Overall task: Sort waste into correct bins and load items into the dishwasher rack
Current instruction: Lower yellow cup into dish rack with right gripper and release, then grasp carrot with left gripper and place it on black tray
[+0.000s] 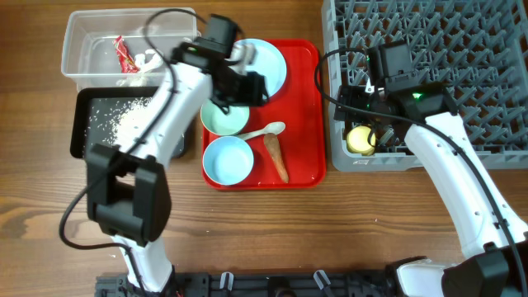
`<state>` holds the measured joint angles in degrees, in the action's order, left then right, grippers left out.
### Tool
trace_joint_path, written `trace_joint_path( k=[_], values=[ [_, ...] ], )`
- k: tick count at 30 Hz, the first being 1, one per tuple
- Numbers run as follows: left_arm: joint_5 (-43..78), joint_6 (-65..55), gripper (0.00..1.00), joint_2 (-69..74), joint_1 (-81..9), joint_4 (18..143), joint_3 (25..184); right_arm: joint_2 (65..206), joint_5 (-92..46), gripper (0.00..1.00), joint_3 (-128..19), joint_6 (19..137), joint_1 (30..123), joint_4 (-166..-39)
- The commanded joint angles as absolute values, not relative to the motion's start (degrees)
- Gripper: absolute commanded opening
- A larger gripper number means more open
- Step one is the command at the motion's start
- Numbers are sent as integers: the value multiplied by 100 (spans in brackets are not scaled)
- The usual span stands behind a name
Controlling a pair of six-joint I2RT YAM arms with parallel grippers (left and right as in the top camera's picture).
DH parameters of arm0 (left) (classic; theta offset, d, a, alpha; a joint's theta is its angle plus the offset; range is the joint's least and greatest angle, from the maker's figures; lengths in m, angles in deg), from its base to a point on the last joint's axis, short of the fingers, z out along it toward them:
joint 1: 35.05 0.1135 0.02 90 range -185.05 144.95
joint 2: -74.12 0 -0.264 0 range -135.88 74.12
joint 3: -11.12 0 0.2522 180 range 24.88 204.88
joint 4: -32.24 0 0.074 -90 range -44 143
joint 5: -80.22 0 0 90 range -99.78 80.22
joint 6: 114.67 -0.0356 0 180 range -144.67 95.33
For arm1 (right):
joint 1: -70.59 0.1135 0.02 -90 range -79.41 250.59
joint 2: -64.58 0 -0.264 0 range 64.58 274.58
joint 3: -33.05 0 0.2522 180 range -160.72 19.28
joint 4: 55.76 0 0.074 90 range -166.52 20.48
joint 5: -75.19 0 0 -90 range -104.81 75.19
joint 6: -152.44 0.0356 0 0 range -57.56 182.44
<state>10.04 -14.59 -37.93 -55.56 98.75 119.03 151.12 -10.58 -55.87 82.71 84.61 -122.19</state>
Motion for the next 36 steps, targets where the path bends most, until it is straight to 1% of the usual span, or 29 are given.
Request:
trace_joint_path(
  k=[1, 3, 5, 9, 10, 13, 16, 20, 21, 22, 23, 24, 26, 30, 32, 34, 36],
  values=[
    [-11, -707, 66, -3743, -6452, 10052, 11941, 15023, -1152, 95, -5701, 8195, 8487, -12153],
    [-116, -547, 64, -3786, -6800, 10089, 11941, 15023, -1152, 96, -5701, 8193, 8487, -12133],
    [-470, -160, 64, -3981, -7149, 10251, 11938, 15023, -1152, 96, -5701, 8193, 8487, -12136],
    [-522, 28, 56, -4293, -7429, 10382, 11938, 15023, -1154, 96, -5701, 8190, 8487, -12138],
    [-634, 108, 56, -4376, -7493, 10389, 11923, 15023, -1163, 97, -5701, 8190, 8487, -12138],
    [-1394, 670, 57, -4584, -7600, 10376, 11630, 15023, -1237, 97, -5701, 8190, 8487, -12190],
    [-1396, 825, 55, -4687, -7593, 10175, 11245, 15023, -1239, 96, -5701, 8190, 8487, -12214],
    [-1394, 922, 59, -4687, -7593, 9777, 10861, 15023, -1242, 97, -5701, 8197, 8487, -12203],
    [-1396, 917, 56, -4687, -7593, 9687, 10784, 15023, -1239, 97, -5701, 8197, 8487, -12203],
    [-1396, 878, 49, -4689, -7593, 9604, 10710, 15023, -1239, 97, -5701, 8195, 8487, -12201],
    [-1396, 876, 38, -4689, -7593, 9589, 10695, 15023, -1239, 97, -5701, 8197, 8487, -12197],
    [-1399, 856, 22, -4689, -7593, 9574, 10695, 15023, -1242, 97, -5701, 8197, 8487, -12175],
    [-1394, 779, 4, -4687, -7593, 9569, 10697, 15023, -1242, 97, -5701, 8197, 8487, -12131],
    [-1394, 703, 4, -4556, -7591, 9840, 11001, 15023, -1239, 98, -5701, 8195, 8487, -12120],
    [-1394, 414, 4, -4330, -7541, 10105, 11381, 15023, -1239, 98, -5701, 8197, 8487, -12120],
    [-1394, 218, 5, -4042, -7357, 10417, 11818, 15023, -1239, 98, -5701, 8195, 8487, -12114],
    [-1394, 102, 5, -3625, -6933, 10728, 12209, 15023, -1239, 99, -5701, 8197, 8487, -12114]
  ],
)
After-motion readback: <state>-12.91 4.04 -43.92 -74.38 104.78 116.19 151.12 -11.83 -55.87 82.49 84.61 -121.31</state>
